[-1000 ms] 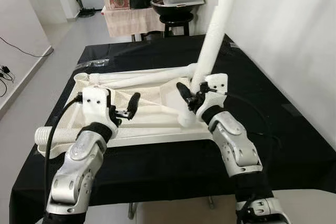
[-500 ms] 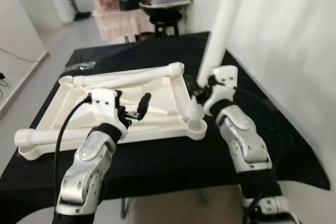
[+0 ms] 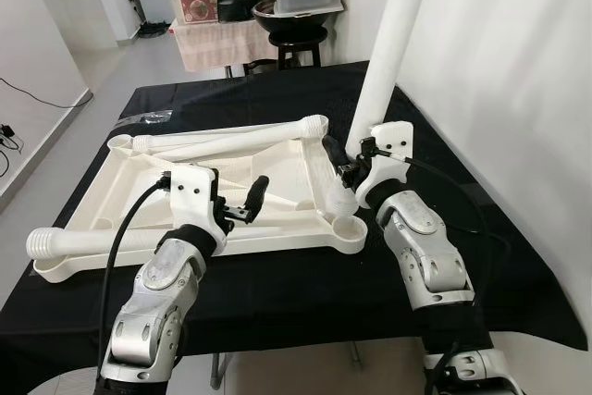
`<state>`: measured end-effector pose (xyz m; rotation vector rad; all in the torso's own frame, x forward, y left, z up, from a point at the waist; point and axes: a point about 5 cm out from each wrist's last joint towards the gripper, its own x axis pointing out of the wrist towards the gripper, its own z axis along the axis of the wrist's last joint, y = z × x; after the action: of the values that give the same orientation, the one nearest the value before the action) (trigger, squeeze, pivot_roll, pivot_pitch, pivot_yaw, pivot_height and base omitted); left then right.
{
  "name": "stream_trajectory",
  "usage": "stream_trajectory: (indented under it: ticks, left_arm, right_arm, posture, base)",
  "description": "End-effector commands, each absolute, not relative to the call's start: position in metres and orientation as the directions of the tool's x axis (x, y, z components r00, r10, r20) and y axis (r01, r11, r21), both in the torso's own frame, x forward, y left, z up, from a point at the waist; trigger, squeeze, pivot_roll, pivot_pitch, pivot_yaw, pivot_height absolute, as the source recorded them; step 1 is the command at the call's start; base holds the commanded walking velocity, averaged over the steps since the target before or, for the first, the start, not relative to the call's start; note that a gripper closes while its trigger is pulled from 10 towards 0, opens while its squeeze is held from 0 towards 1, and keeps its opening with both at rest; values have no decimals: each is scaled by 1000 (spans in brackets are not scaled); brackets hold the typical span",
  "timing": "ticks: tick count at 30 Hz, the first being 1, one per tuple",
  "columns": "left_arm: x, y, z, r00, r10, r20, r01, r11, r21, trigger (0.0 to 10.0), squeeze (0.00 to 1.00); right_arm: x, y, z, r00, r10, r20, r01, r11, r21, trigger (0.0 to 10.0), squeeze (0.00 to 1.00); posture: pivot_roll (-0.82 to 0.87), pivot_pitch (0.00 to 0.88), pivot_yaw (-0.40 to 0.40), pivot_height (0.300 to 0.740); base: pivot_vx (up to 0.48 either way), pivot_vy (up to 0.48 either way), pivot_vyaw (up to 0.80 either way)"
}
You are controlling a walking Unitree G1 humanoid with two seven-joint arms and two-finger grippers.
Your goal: Building children table
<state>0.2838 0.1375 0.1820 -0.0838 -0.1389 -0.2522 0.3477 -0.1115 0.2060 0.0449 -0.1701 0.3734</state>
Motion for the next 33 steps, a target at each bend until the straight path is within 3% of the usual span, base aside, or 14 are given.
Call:
stream_trajectory:
  ticks: [1, 8, 11, 17, 25, 29, 33]
  left_arm:
    - [282, 138, 178, 956, -257, 140, 267, 962, -57, 10000, 0]
    - [282, 136, 177, 953, -268, 138, 278, 959, -54, 10000, 0]
    - [280, 133, 174, 948, -290, 131, 300, 952, -58, 10000, 0]
    - [274, 130, 165, 947, -306, 101, 312, 949, -45, 10000, 0]
    - [265, 132, 152, 961, -271, 46, 274, 959, -68, 10000, 0]
    - [243, 123, 139, 942, -336, -10, 336, 942, 13, 10000, 0]
    - [219, 111, 134, 901, -432, -37, 433, 900, 54, 10000, 0]
  right_arm:
    - [350, -107, 210, 906, 384, 178, -395, 918, 33, 10000, 0]
    - [348, -106, 213, 893, 402, 204, -417, 908, 39, 10000, 0]
    - [341, -102, 213, 811, 549, 203, -560, 828, -3, 10000, 0]
    - [337, -109, 212, 760, 625, 177, -624, 779, -71, 10000, 0]
    - [347, -124, 209, 800, 584, 138, -574, 812, -106, 10000, 0]
    - [347, -124, 205, 715, 696, 71, -683, 716, -147, 10000, 0]
    - [353, -135, 204, 598, 801, 36, -798, 599, -70, 10000, 0]
  posture:
    - [-58, 0, 48, 740]
    - [-60, 0, 50, 740]
    - [-63, 0, 58, 740]
    - [-62, 0, 54, 740]
    - [-52, 0, 50, 740]
    - [-40, 0, 53, 740]
    - [-13, 56, 47, 740]
  base:
    - [0, 0, -800]
    - [0, 0, -457]
    - [0, 0, 0]
    - [0, 0, 0]
    - [0, -30, 500]
    - [0, 0, 0]
    - [0, 0, 0]
